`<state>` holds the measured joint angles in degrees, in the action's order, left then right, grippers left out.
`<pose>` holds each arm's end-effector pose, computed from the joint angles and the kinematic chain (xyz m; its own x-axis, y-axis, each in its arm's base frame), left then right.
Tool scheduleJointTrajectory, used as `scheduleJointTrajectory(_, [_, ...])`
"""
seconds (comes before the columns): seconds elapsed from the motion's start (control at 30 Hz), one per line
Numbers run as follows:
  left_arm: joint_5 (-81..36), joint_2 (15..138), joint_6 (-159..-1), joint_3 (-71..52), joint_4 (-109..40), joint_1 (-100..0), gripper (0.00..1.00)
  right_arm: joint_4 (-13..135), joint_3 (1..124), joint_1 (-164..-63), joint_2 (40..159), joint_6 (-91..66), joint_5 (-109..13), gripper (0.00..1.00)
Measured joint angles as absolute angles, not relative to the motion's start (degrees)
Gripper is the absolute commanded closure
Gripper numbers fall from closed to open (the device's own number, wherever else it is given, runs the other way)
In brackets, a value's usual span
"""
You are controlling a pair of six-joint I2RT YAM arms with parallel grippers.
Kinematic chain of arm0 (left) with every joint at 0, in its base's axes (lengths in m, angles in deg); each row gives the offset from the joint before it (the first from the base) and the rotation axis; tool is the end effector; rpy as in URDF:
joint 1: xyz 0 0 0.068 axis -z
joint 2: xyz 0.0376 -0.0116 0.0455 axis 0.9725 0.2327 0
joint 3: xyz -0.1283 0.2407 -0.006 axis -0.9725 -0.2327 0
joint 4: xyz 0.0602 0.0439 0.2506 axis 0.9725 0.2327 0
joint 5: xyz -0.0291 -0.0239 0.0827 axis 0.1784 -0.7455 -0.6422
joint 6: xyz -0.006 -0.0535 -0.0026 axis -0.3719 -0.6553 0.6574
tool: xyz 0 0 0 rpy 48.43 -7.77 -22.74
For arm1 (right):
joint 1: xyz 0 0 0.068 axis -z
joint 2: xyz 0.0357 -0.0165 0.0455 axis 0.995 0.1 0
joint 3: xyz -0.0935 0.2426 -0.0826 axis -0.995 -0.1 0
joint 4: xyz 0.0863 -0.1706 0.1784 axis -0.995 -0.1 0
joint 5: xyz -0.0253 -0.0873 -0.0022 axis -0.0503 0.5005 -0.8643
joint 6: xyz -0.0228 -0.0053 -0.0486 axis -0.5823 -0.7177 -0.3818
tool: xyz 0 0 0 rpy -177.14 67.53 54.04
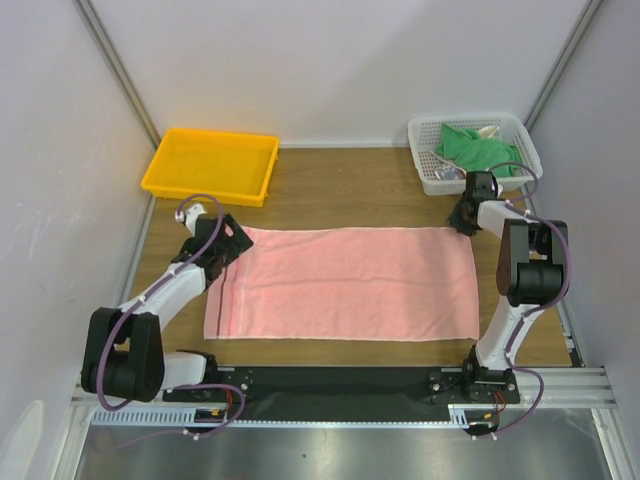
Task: Fold and stack the towels
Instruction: Flatten out the crumpled towel
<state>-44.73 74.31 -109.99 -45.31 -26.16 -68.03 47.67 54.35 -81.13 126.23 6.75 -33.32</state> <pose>0.2522 -0.0292 0.1925 -0.4934 -0.5729 -0.6545 -0.4683 0.8090 -0.3552 0.3894 -0.0259 0.1616 -0.6709 0.4772 -0.5675 0.4749 0.8644 0.1653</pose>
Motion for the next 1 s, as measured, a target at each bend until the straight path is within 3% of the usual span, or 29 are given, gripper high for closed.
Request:
scheduleJointTrajectory(0.17, [-44.7,79.0,-107.8,-41.1,-27.3,-68.0,0.08,46.2,53.9,-81.5,122.7,5.0,-37.6,0.45])
scheduleJointTrajectory(0.4, [-44.2,91.0,-107.6,-33.1,-32.5,-68.4,0.12,46.4,48.1,-81.7,107.5,4.6,-39.0,0.23])
scheduleJointTrajectory(0.67, [-40.2,100.7,-110.4,-29.5,-36.3,-71.1,0.12,45.2,38.4,-81.4,100.4,5.5,-40.1,0.21])
scheduleJointTrajectory(1.0, [-36.9,101.4,-112.3,-29.5,-41.9,-73.4,0.12,43.7,34.0,-81.2,96.5,7.3,-41.1,0.2])
